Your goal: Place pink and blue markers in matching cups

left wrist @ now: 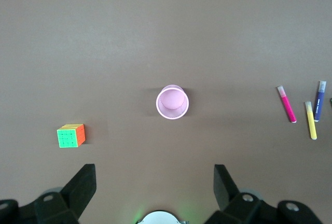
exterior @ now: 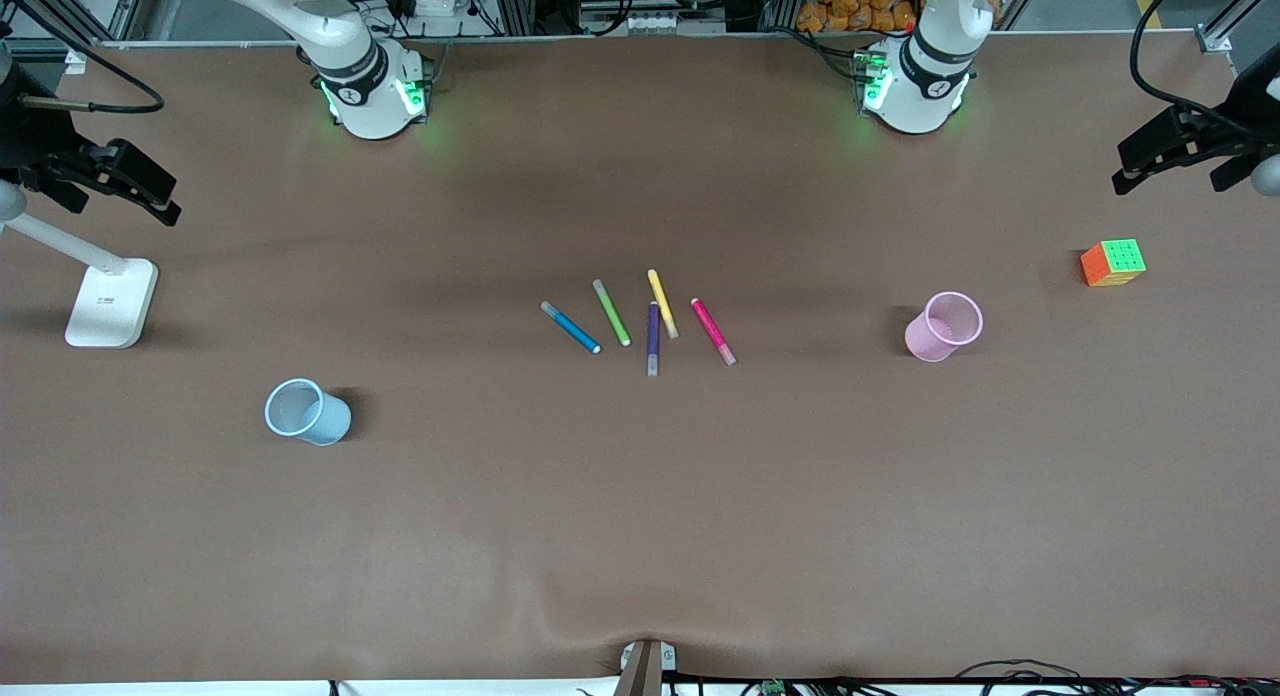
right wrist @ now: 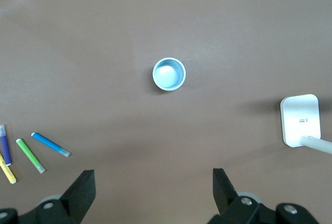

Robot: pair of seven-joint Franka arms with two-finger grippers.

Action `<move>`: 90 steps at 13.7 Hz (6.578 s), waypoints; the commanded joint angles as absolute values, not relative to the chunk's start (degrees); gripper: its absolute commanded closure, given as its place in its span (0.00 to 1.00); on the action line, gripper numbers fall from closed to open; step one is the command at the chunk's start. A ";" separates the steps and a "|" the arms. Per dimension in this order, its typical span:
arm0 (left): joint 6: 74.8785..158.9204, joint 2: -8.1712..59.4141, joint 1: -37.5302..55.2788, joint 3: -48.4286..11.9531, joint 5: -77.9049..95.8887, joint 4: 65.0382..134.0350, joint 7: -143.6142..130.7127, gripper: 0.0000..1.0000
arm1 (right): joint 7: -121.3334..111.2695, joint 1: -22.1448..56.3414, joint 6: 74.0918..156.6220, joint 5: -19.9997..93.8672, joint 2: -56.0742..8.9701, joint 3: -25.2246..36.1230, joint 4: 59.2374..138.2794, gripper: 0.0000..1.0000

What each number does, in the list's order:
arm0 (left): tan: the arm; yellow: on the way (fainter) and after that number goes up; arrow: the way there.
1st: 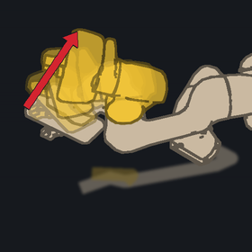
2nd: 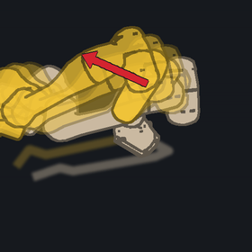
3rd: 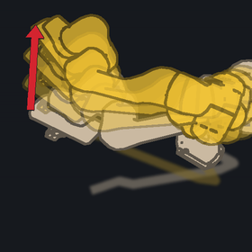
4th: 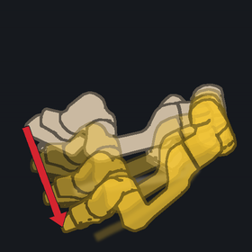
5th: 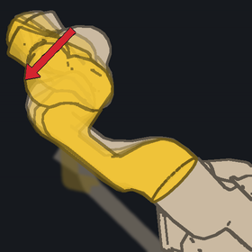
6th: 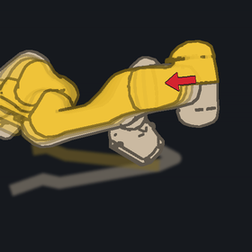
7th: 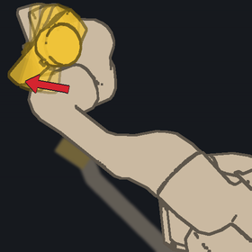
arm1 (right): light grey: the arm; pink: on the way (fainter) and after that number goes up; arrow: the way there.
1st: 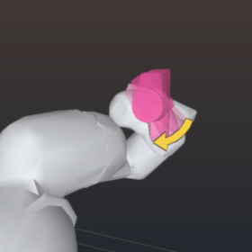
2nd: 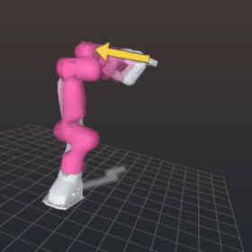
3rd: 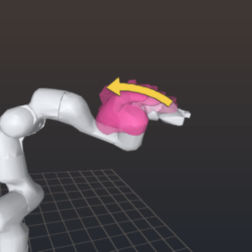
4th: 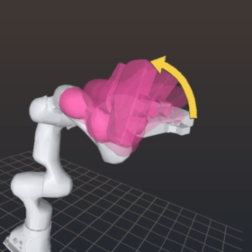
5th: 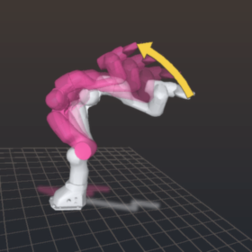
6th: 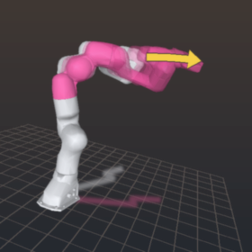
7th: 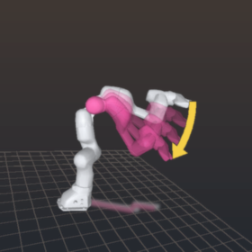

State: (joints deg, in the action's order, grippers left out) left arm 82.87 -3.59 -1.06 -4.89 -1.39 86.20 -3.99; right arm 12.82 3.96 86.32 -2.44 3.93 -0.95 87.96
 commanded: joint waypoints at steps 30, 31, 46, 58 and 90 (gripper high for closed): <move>80.60 -2.02 -0.70 -6.94 -0.70 85.08 -5.98 0.00 | 4.31 23.19 110.29 5.63 -14.49 -2.72 96.94 0.00; 80.60 -1.93 -0.62 -7.03 -0.96 85.17 -5.98 0.00 | 4.22 24.68 112.04 5.36 -15.98 -2.72 97.12 0.00; 80.77 -0.09 -0.44 -9.22 -1.06 85.78 -6.68 0.00 | 4.48 35.06 133.76 1.14 -28.12 -2.55 108.81 0.00; 81.55 16.24 0.53 -16.61 4.20 87.63 -18.45 0.00 | 4.39 35.60 147.29 -0.79 -32.87 -2.64 112.94 0.00; 114.86 46.84 12.56 -16.52 20.65 87.45 -40.06 0.24 | -13.85 27.87 101.88 -30.48 -29.53 -1.58 94.13 1.00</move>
State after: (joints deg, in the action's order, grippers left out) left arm 112.89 45.73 11.40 -16.77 19.60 88.24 -37.51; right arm -8.78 30.07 104.59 -26.57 -30.13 -0.93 94.77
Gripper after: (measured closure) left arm 0.181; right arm 0.828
